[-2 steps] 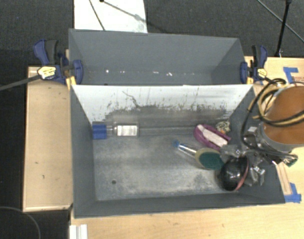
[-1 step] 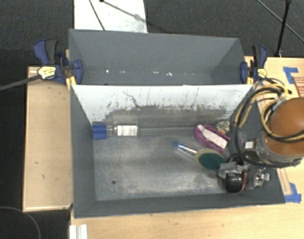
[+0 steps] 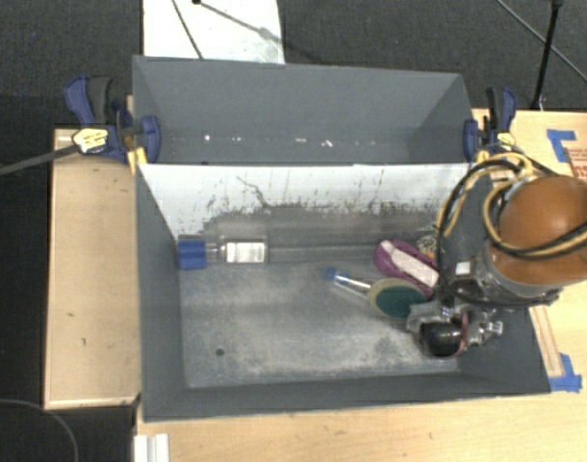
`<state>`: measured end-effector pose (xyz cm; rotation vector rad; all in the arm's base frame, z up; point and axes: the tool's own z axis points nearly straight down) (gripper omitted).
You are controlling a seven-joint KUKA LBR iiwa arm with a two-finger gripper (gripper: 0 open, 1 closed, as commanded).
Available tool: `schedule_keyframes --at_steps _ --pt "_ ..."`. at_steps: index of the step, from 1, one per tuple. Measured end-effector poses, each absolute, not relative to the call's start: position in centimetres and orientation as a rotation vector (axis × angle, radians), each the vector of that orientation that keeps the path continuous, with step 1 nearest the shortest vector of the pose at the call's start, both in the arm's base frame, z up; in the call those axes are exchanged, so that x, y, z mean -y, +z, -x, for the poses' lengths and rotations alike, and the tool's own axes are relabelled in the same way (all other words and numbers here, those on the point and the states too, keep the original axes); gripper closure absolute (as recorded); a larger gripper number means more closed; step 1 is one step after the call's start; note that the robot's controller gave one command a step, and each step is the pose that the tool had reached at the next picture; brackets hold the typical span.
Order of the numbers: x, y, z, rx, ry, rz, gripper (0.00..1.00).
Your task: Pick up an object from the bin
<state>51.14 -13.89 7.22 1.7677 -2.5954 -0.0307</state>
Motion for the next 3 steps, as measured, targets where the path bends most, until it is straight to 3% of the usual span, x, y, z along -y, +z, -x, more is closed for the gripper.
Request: schedule_keyframes --at_steps 1,2,3 --pt "13.6 7.3 -51.2 2.600 -0.036 -1.765 0.00" --pt "13.1 7.4 -51.3 2.605 -0.044 -1.770 1.00" --pt "13.0 11.8 -51.5 2.602 0.004 -1.770 1.00"
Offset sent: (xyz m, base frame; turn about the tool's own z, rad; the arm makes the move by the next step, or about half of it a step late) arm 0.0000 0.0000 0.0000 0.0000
